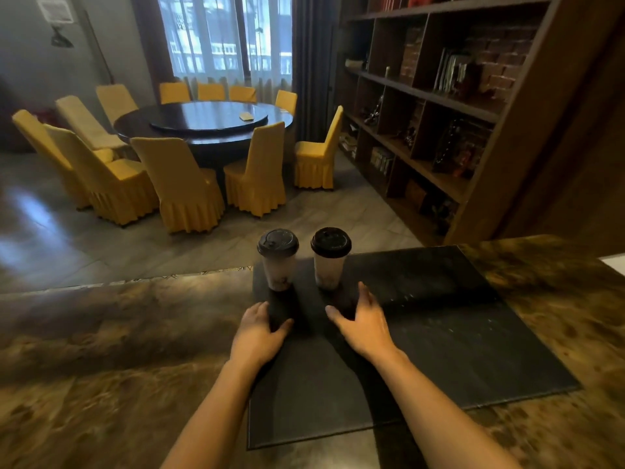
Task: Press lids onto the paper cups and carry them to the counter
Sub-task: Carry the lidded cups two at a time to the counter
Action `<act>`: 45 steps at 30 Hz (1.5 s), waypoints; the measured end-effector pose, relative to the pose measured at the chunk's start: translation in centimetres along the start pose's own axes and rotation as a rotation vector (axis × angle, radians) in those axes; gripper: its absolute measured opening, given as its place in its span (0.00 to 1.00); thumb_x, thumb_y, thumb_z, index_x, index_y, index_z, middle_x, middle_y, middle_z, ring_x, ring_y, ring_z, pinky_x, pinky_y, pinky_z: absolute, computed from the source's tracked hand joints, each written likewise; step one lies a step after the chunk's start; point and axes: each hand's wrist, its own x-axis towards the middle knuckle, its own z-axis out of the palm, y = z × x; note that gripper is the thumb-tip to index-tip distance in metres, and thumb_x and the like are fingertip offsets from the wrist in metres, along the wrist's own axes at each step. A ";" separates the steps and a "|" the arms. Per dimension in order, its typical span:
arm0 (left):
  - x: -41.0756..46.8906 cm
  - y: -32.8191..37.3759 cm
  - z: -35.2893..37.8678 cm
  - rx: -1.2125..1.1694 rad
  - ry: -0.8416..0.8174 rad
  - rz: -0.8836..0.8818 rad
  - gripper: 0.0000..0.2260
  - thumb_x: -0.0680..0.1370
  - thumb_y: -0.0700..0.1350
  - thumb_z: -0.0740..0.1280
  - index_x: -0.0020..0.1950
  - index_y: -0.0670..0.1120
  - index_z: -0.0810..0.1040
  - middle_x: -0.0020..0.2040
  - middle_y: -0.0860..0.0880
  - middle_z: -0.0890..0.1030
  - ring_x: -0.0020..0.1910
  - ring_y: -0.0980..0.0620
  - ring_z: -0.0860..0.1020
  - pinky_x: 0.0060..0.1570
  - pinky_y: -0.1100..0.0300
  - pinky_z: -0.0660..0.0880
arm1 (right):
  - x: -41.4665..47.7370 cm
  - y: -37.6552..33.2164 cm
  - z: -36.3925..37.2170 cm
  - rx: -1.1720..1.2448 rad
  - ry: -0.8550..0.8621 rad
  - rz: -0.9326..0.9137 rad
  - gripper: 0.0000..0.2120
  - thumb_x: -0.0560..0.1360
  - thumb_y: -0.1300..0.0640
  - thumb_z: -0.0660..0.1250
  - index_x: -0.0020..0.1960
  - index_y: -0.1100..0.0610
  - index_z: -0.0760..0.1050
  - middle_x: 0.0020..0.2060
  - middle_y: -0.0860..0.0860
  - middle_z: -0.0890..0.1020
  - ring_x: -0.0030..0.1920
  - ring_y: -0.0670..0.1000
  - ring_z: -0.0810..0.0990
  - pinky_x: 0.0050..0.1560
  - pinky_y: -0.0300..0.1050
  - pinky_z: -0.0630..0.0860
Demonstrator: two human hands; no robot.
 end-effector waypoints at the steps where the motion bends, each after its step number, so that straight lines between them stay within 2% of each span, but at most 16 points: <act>1: -1.3 0.4 0.3 0.056 0.009 0.033 0.37 0.79 0.63 0.65 0.81 0.43 0.62 0.81 0.43 0.64 0.79 0.45 0.63 0.77 0.51 0.65 | -1.4 0.7 -0.7 -0.039 0.038 -0.012 0.49 0.75 0.31 0.65 0.84 0.52 0.46 0.82 0.56 0.55 0.81 0.57 0.54 0.80 0.56 0.56; 4: -5.4 3.2 1.6 0.241 0.029 0.158 0.37 0.81 0.66 0.58 0.82 0.42 0.60 0.82 0.42 0.62 0.82 0.41 0.57 0.80 0.49 0.58 | -5.4 3.2 -3.0 -0.179 0.075 -0.002 0.45 0.78 0.29 0.56 0.84 0.52 0.43 0.83 0.57 0.50 0.82 0.57 0.47 0.81 0.58 0.47; 7: -10.6 7.8 4.3 0.384 0.004 0.335 0.38 0.81 0.68 0.52 0.84 0.46 0.54 0.85 0.43 0.50 0.84 0.40 0.47 0.80 0.45 0.51 | -10.5 7.3 -6.6 -0.289 0.099 0.051 0.45 0.77 0.26 0.49 0.83 0.49 0.36 0.83 0.57 0.41 0.82 0.58 0.38 0.79 0.61 0.38; 10: -16.5 12.8 8.9 0.399 -0.082 0.501 0.38 0.81 0.70 0.49 0.85 0.51 0.44 0.84 0.46 0.36 0.82 0.41 0.35 0.80 0.40 0.42 | -16.2 12.8 -11.3 -0.376 0.191 0.080 0.45 0.76 0.25 0.46 0.82 0.47 0.34 0.82 0.58 0.37 0.81 0.59 0.35 0.78 0.63 0.35; 13: -23.5 17.5 14.8 0.459 -0.184 0.634 0.40 0.79 0.72 0.46 0.84 0.52 0.39 0.82 0.46 0.31 0.81 0.40 0.32 0.78 0.37 0.39 | -24.2 19.7 -16.5 -0.379 0.285 0.119 0.44 0.76 0.25 0.47 0.82 0.44 0.35 0.82 0.60 0.38 0.81 0.61 0.36 0.77 0.64 0.36; 18: -37.0 24.6 24.6 0.584 -0.260 0.887 0.43 0.76 0.76 0.42 0.84 0.53 0.38 0.82 0.47 0.31 0.82 0.40 0.33 0.78 0.34 0.40 | -40.1 32.6 -22.8 -0.380 0.357 0.350 0.45 0.73 0.22 0.41 0.81 0.42 0.31 0.81 0.58 0.33 0.81 0.61 0.33 0.77 0.67 0.35; 21: -46.2 28.4 30.2 0.598 -0.297 1.054 0.46 0.71 0.77 0.36 0.83 0.53 0.37 0.83 0.48 0.32 0.82 0.41 0.34 0.78 0.34 0.39 | -50.6 39.9 -25.0 -0.368 0.424 0.521 0.46 0.70 0.21 0.38 0.81 0.41 0.31 0.81 0.58 0.35 0.81 0.63 0.36 0.78 0.68 0.38; 27: -64.2 33.3 40.3 0.644 -0.465 1.353 0.47 0.69 0.78 0.35 0.83 0.54 0.38 0.83 0.48 0.32 0.82 0.42 0.33 0.77 0.33 0.36 | -69.5 50.9 -26.6 -0.348 0.551 0.850 0.44 0.75 0.22 0.43 0.82 0.42 0.37 0.82 0.60 0.39 0.81 0.64 0.40 0.78 0.69 0.39; 29: -69.3 34.4 43.0 0.687 -0.511 1.433 0.47 0.70 0.78 0.36 0.83 0.54 0.38 0.82 0.49 0.31 0.81 0.42 0.31 0.77 0.33 0.36 | -74.7 53.3 -27.0 -0.296 0.596 0.957 0.45 0.72 0.21 0.40 0.82 0.42 0.38 0.82 0.59 0.37 0.81 0.63 0.37 0.78 0.69 0.38; 32: -75.6 35.5 46.4 0.715 -0.569 1.566 0.44 0.74 0.77 0.40 0.83 0.54 0.36 0.81 0.50 0.29 0.81 0.42 0.31 0.77 0.33 0.35 | -81.2 56.0 -27.1 -0.259 0.699 1.077 0.48 0.68 0.19 0.34 0.83 0.41 0.38 0.82 0.59 0.39 0.81 0.63 0.38 0.77 0.69 0.39; 37: -85.9 38.1 51.3 0.714 -0.666 1.814 0.44 0.74 0.77 0.40 0.84 0.54 0.38 0.80 0.49 0.29 0.82 0.42 0.33 0.77 0.34 0.35 | -91.0 59.6 -27.8 -0.193 0.817 1.284 0.42 0.74 0.22 0.43 0.82 0.40 0.38 0.82 0.58 0.39 0.81 0.62 0.38 0.77 0.67 0.35; 41: -94.2 40.8 55.1 0.677 -0.753 1.967 0.45 0.73 0.77 0.40 0.84 0.54 0.40 0.81 0.49 0.30 0.82 0.42 0.33 0.77 0.34 0.35 | -97.9 61.6 -28.7 -0.143 0.888 1.424 0.43 0.73 0.21 0.40 0.81 0.39 0.35 0.82 0.57 0.36 0.81 0.61 0.34 0.76 0.66 0.31; 45: -102.1 43.9 59.0 0.630 -0.836 2.108 0.45 0.73 0.77 0.41 0.84 0.54 0.40 0.83 0.48 0.33 0.82 0.42 0.34 0.76 0.34 0.36 | -103.6 63.8 -30.1 -0.112 0.962 1.573 0.43 0.72 0.21 0.39 0.81 0.39 0.35 0.82 0.58 0.36 0.81 0.61 0.34 0.77 0.66 0.32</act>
